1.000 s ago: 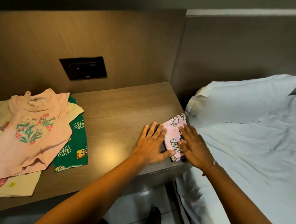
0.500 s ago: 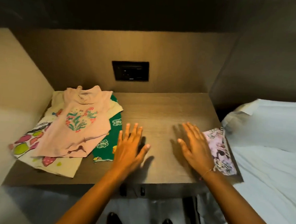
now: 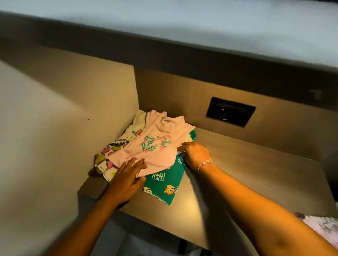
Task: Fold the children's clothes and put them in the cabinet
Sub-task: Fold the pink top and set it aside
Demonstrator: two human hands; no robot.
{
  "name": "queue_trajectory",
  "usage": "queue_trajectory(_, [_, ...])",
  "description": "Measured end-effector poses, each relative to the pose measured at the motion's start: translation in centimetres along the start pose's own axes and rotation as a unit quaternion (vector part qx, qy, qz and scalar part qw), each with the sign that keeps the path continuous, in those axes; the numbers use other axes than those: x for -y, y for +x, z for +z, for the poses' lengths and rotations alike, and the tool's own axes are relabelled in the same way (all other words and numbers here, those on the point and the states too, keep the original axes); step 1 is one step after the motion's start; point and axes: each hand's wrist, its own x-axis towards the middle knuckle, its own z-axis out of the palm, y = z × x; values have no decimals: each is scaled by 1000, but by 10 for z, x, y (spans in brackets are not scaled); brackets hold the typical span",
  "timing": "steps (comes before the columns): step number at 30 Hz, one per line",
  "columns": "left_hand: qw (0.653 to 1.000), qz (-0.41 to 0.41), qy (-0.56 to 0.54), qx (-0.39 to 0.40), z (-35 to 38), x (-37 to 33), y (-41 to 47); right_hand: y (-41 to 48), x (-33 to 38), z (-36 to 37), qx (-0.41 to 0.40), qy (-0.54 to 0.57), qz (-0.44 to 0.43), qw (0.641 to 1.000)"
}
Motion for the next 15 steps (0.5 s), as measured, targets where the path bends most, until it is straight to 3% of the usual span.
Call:
queue_trajectory(4, [1000,-11,9,-4,-30,7,33,34,25,-1,-11,32,66,997])
queue_trajectory(7, [998,-15,30,-53,-39,4,34,35,30,-4,-11,51,95,994])
queue_trajectory(12, [984,-7,-54,-173,-49,-5,-2,9,25,-8,-15,36,66,997])
queue_trajectory(15, [977,7,-84,-197,-57,-15,-22,-4,32,-5,-70,34,22,997])
